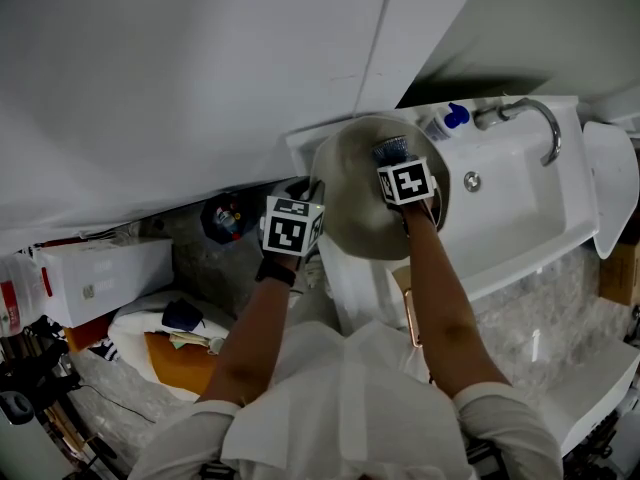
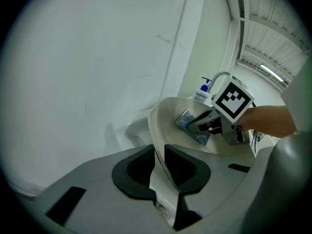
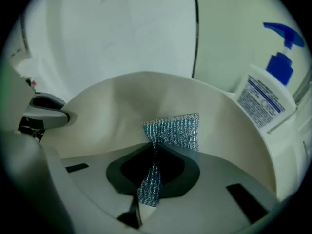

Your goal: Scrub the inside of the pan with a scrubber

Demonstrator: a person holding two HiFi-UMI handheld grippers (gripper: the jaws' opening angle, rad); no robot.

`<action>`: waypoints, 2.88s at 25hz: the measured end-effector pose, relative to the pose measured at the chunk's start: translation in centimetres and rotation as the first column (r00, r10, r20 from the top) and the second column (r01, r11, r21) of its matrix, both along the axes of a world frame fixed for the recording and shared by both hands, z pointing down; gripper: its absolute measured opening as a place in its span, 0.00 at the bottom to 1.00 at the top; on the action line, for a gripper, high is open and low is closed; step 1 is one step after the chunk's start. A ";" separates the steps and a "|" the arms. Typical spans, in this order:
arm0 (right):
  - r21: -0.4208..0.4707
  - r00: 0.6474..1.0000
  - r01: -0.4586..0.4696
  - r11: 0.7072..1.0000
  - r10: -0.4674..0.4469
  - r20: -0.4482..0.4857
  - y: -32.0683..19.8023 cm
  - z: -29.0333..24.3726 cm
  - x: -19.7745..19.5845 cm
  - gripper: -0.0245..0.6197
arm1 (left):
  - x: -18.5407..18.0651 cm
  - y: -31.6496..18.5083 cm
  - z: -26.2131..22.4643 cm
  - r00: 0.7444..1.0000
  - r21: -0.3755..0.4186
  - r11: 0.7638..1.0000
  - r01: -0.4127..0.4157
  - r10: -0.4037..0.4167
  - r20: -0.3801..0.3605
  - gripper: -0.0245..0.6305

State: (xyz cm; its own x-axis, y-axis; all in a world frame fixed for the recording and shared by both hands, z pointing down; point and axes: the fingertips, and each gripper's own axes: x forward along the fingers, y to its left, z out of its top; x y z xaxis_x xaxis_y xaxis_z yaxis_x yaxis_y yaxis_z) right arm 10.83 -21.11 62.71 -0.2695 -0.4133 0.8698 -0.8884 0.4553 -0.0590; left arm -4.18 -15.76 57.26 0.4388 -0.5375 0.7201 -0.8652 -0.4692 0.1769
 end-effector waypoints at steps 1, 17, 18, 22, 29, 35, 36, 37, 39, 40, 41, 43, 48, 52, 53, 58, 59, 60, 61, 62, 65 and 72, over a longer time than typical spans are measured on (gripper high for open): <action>0.009 0.999 0.039 0.999 -0.039 0.020 0.1 -0.1 -1.2 0.08 | 0.0 0.0 0.0 1.000 0.000 1.000 0.002 -0.002 0.000 0.15; -0.227 0.878 0.458 0.859 -0.397 0.266 10.7 0.5 -8.8 0.08 | -0.1 0.0 0.2 1.000 -0.009 1.000 0.007 -0.007 0.000 0.15; -0.214 0.887 0.439 0.873 -0.383 0.256 10.0 0.5 -8.5 0.08 | 0.0 0.0 0.2 1.000 -0.008 1.000 0.006 -0.006 0.000 0.15; -0.161 0.933 0.336 0.928 -0.304 0.193 7.0 0.3 -6.5 0.08 | 0.0 -0.1 0.2 1.000 -0.006 1.000 0.005 -0.005 0.004 0.15; -0.133 0.990 0.118 0.984 -0.127 -0.063 2.9 0.4 1.4 0.08 | 0.0 -0.1 0.0 1.000 -0.003 1.000 0.001 -0.001 0.005 0.15; -0.109 0.993 0.014 0.994 -0.026 -0.115 2.0 0.5 3.2 0.08 | 0.0 -0.1 0.1 1.000 -0.006 1.000 0.001 -0.001 0.011 0.15; -0.111 0.994 0.020 0.994 -0.032 -0.109 2.2 0.5 2.9 0.08 | 0.0 -0.1 0.1 1.000 -0.006 1.000 0.002 -0.002 0.012 0.15; -0.126 0.995 0.032 0.992 -0.044 -0.092 2.6 0.5 2.4 0.08 | 0.0 -0.1 0.1 1.000 -0.005 1.000 0.004 -0.003 0.013 0.15; -0.184 0.994 0.083 0.980 -0.093 -0.049 3.9 0.6 1.2 0.08 | 0.0 -0.1 0.1 1.000 -0.004 1.000 0.006 -0.006 0.016 0.15; -0.219 0.992 0.115 0.969 -0.124 -0.028 4.8 0.7 0.6 0.08 | 0.0 -0.1 0.1 1.000 -0.003 1.000 0.006 -0.006 0.018 0.15; -0.254 0.988 0.146 0.956 -0.152 -0.006 5.7 0.7 -0.1 0.08 | 0.0 -0.1 0.2 1.000 -0.003 1.000 0.006 -0.006 0.020 0.15; -0.312 0.980 0.197 0.929 -0.194 0.040 7.4 0.9 -1.3 0.08 | 0.0 -0.1 0.3 1.000 -0.004 1.000 0.005 -0.005 0.023 0.15; -0.410 0.931 0.364 0.836 -0.311 0.193 12.2 1.0 -4.9 0.08 | -0.1 -0.1 0.4 1.000 -0.008 1.000 0.012 -0.012 0.027 0.14; -0.384 0.881 0.461 0.800 -0.359 0.309 13.6 0.8 -8.3 0.08 | -0.1 -0.2 0.4 1.000 -0.012 1.000 0.020 -0.020 0.024 0.14; -0.359 0.880 0.454 0.815 -0.347 0.326 13.0 0.7 -9.1 0.08 | -0.1 -0.2 0.4 0.999 -0.012 1.000 0.021 -0.021 0.025 0.14; -0.182 0.900 0.315 0.932 -0.232 0.369 7.4 0.0 -11.8 0.08 | -0.3 0.0 0.3 0.999 -0.010 1.000 0.018 -0.017 0.028 0.14; -0.139 0.909 0.282 0.949 -0.218 0.355 6.1 -0.2 -11.8 0.08 | -0.2 0.0 0.3 0.999 -0.011 1.000 0.016 -0.016 0.029 0.14; -0.095 0.920 0.247 0.964 -0.203 0.335 4.7 -0.4 -11.7 0.08 | -0.3 0.0 0.3 0.999 -0.011 1.000 0.014 -0.014 0.030 0.14; -0.053 0.932 0.210 0.976 -0.183 0.312 3.3 -0.6 -11.3 0.08 | -0.3 0.1 0.2 0.999 -0.010 1.000 0.013 -0.013 0.031 0.14; -0.013 0.943 0.170 0.985 -0.159 0.291 1.9 -0.8 -10.7 0.08 | -0.3 0.1 0.2 0.999 -0.009 1.000 0.012 -0.012 0.031 0.14; 0.073 0.965 0.058 0.996 -0.075 0.251 -1.2 -1.5 -8.5 0.08 | -0.3 0.0 0.1 1.000 -0.005 1.000 0.008 -0.008 0.028 0.14; 0.235 0.938 -0.327 0.915 0.285 0.196 -4.4 -3.1 0.7 0.08 | 0.0 -0.2 -0.2 1.000 -0.008 1.000 -0.003 0.003 0.012 0.14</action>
